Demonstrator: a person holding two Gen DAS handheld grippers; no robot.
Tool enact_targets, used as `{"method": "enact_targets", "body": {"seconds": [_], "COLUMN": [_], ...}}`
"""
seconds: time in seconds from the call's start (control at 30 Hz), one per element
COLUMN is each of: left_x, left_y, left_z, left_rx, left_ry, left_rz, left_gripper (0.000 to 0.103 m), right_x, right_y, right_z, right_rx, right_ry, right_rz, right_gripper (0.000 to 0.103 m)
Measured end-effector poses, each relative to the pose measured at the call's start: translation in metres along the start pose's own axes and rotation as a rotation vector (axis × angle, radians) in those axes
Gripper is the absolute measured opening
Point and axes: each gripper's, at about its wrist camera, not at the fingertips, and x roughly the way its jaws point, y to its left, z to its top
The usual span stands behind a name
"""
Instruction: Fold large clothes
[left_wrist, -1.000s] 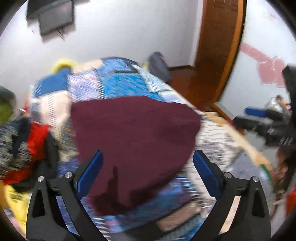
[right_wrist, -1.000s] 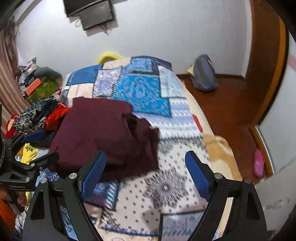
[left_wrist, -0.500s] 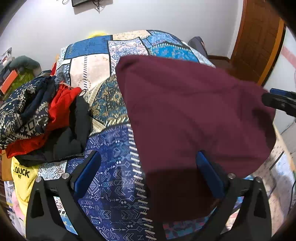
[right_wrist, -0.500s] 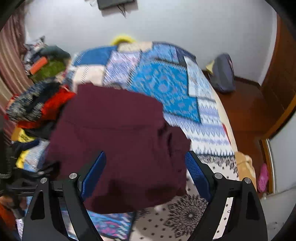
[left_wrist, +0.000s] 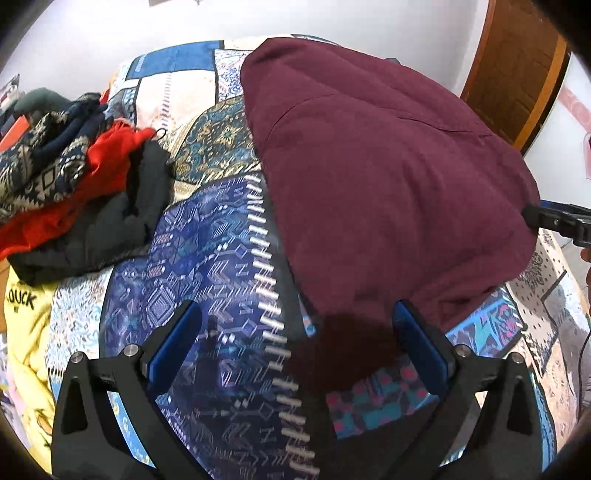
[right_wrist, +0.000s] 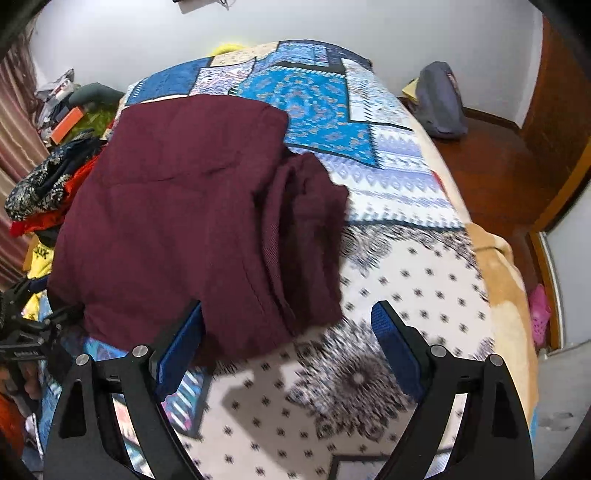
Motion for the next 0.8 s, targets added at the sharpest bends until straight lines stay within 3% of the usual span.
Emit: {"method": "enact_targets", "body": {"seconds": [0.1,0.23,0.47,0.63,0.8], "left_x": [-0.009,-0.029,-0.056,-0.047,-0.021], "left_y": [0.001,0.011,0.045,0.055,0.055], "left_z": [-0.005,-0.006,0.022,0.047,0.061], "left_rx": [0.018,0.016,-0.097,-0.119,-0.197], "left_ry": [-0.007,-0.054,-0.14,-0.142,-0.069], "left_rz": [0.049,0.115,0.135,0.102,-0.069], "left_gripper": [0.103,0.103,0.103,0.103,0.103], "right_x": [-0.012,-0.03,-0.057,-0.051,-0.009], "right_y": [-0.003,-0.003,0.002,0.009,0.009], "right_z": [-0.004,-0.001,0.016,0.04,0.059], "right_rx": [0.008,-0.032,-0.061,-0.021,0.004], "right_ry": [0.002,-0.039,-0.129,-0.16,-0.082], "right_rz": [-0.032,-0.159,-0.131,-0.018,0.075], "right_gripper": [0.087,0.087,0.087,0.089,0.089]}}
